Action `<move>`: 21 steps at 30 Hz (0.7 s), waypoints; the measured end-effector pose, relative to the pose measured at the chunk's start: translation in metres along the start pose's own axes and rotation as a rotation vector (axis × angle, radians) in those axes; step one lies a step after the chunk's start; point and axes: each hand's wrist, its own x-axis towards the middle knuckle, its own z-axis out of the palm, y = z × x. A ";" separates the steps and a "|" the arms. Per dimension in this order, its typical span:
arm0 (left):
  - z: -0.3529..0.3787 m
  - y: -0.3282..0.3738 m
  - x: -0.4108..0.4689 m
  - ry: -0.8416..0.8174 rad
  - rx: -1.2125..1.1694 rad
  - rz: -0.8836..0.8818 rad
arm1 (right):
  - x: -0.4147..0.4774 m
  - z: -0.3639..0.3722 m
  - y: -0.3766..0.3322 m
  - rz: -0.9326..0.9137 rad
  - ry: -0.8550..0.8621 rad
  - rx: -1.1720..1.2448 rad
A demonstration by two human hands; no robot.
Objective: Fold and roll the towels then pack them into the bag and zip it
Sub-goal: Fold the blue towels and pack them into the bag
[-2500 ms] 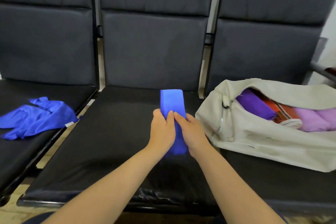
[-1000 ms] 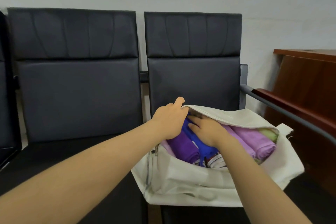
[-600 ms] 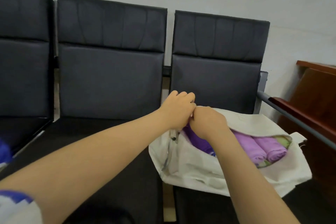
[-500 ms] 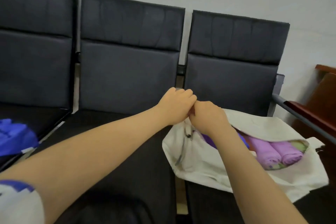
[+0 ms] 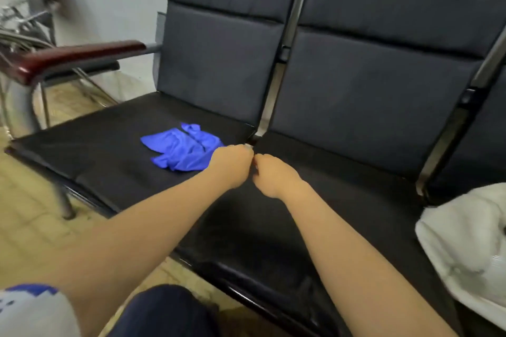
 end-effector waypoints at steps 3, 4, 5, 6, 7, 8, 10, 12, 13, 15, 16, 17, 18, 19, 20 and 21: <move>0.045 -0.066 -0.007 -0.059 -0.059 -0.137 | 0.035 0.036 -0.035 -0.041 -0.099 0.007; 0.062 -0.084 -0.010 -0.081 -0.059 -0.175 | 0.044 0.046 -0.044 -0.051 -0.123 -0.003; 0.078 -0.102 -0.010 -0.100 -0.060 -0.212 | 0.055 0.055 -0.053 -0.062 -0.141 -0.019; 0.089 -0.110 -0.012 -0.122 -0.102 -0.261 | 0.057 0.061 -0.057 -0.075 -0.159 -0.046; 0.098 -0.118 -0.011 -0.137 -0.163 -0.311 | 0.063 0.068 -0.062 -0.091 -0.177 -0.076; 0.104 -0.124 -0.009 -0.130 -0.225 -0.356 | 0.069 0.075 -0.066 -0.102 -0.191 -0.093; 0.112 -0.129 -0.004 -0.047 -0.235 -0.373 | 0.079 0.083 -0.068 -0.093 -0.188 -0.095; 0.116 -0.129 -0.003 0.133 -0.220 -0.319 | 0.086 0.088 -0.066 -0.080 -0.123 -0.083; 0.116 -0.129 -0.003 0.221 -0.238 -0.290 | 0.088 0.089 -0.064 -0.083 -0.080 -0.099; 0.112 -0.129 -0.004 0.276 -0.330 -0.270 | 0.089 0.089 -0.060 -0.095 0.009 -0.104; 0.108 -0.129 -0.003 0.272 -0.385 -0.271 | 0.087 0.088 -0.060 -0.099 0.045 -0.067; 0.103 -0.129 -0.002 0.283 -0.441 -0.268 | 0.085 0.086 -0.061 -0.092 0.093 -0.010; 0.098 -0.130 -0.001 0.310 -0.499 -0.255 | 0.083 0.084 -0.061 -0.061 0.150 0.079; 0.092 -0.133 0.000 0.334 -0.546 -0.231 | 0.080 0.080 -0.062 -0.018 0.214 0.189; 0.086 -0.138 -0.001 0.330 -0.557 -0.194 | 0.077 0.076 -0.061 0.026 0.278 0.303; 0.078 -0.143 -0.001 0.300 -0.501 -0.144 | 0.075 0.070 -0.059 0.053 0.339 0.395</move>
